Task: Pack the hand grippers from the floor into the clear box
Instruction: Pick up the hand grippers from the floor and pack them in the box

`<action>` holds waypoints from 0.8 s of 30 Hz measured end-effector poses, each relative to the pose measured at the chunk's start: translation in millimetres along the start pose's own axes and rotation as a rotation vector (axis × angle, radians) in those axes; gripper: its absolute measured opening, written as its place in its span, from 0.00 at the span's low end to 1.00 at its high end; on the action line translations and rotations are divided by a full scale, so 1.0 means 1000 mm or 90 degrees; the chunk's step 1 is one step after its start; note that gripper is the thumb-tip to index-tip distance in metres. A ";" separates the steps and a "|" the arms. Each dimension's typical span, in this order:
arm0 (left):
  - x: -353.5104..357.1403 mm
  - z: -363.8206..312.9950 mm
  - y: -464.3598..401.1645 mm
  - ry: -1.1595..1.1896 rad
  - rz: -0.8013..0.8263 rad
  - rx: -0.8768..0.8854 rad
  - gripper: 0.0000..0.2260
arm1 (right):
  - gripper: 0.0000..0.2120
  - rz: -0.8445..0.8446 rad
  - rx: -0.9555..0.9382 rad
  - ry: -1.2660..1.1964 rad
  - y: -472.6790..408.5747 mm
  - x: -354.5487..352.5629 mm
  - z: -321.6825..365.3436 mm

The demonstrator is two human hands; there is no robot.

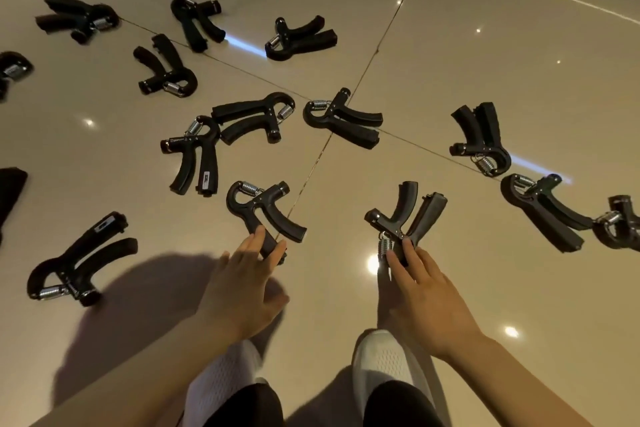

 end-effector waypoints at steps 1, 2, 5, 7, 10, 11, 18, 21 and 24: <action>0.007 -0.004 0.004 0.024 0.029 0.001 0.36 | 0.40 0.019 0.014 0.001 0.002 0.009 0.002; 0.011 -0.011 0.008 0.036 0.040 0.006 0.36 | 0.40 0.034 0.026 0.000 0.005 0.016 0.004; 0.025 -0.027 0.018 0.054 0.031 0.026 0.38 | 0.37 0.062 0.021 0.015 0.014 0.020 0.016; 0.029 -0.030 0.020 0.056 0.025 0.025 0.37 | 0.35 0.082 0.016 0.010 0.019 0.019 0.023; 0.025 -0.027 0.021 0.015 -0.019 0.050 0.38 | 0.34 0.079 -0.007 -0.019 0.022 0.021 0.031; 0.021 -0.026 0.021 -0.013 -0.040 0.063 0.38 | 0.33 0.066 -0.016 -0.039 0.022 0.020 0.031; -0.015 -0.032 -0.003 -0.105 -0.129 0.178 0.40 | 0.32 -0.109 -0.022 -0.068 -0.007 -0.031 -0.010; -0.019 -0.043 -0.016 -0.153 -0.081 0.222 0.45 | 0.35 -0.077 -0.019 0.043 -0.032 -0.047 -0.019; -0.014 -0.048 -0.031 -0.210 -0.043 0.211 0.45 | 0.36 -0.018 -0.021 0.108 -0.046 -0.048 -0.020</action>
Point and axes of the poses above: each hand's wrist, its own y-axis away from the middle knuckle, its own x-axis out of the palm, z = x × y, the point moved 8 cm from there along -y, towards the middle knuckle, and after that the axes turned 10 degrees about z, right-handed, at the moved point
